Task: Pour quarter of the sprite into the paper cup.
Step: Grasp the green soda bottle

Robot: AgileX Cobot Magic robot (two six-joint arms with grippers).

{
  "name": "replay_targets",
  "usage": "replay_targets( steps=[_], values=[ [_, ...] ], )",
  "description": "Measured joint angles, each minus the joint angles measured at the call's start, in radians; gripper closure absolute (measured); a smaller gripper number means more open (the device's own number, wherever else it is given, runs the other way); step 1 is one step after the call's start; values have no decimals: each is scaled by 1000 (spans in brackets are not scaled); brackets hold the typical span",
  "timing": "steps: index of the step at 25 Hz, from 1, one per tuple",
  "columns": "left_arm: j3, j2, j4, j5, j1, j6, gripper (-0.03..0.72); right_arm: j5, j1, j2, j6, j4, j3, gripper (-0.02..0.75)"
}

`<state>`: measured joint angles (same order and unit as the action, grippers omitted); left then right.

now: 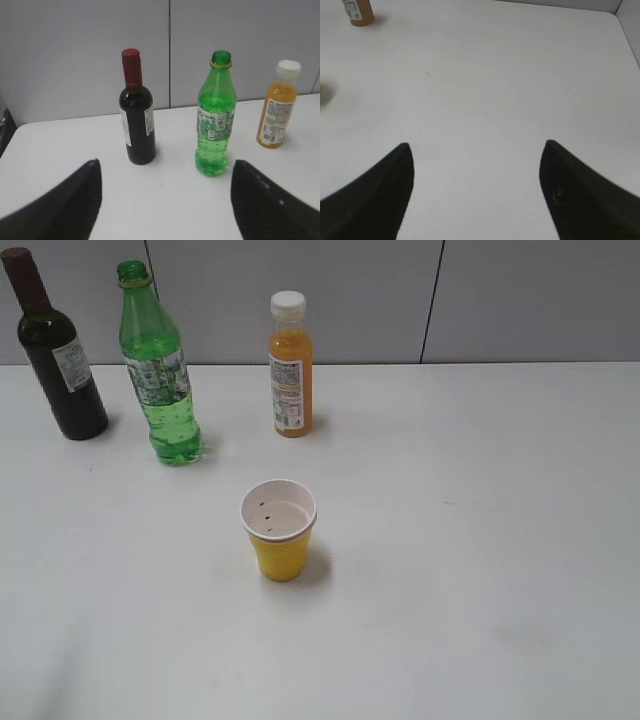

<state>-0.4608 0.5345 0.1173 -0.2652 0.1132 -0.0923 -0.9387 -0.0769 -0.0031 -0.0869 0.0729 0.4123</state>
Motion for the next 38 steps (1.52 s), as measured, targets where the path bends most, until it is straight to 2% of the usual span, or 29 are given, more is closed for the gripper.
replay_targets(
  steps=[6,15,23,30,38],
  values=[
    [107,180,-1,297,3,0,92,-1,0,0,0,0,0,146],
    [116,451,-5,592,6,0,96,-2,0,0,0,0,0,146],
    [116,665,-49,810,118,0,96,-2,0,0,0,0,0,146],
    [114,893,-50,1038,125,0,96,-3,0,0,0,0,0,146],
    [41,1097,-47,1098,127,38,29,-3,0,0,0,0,0,146]
  ],
)
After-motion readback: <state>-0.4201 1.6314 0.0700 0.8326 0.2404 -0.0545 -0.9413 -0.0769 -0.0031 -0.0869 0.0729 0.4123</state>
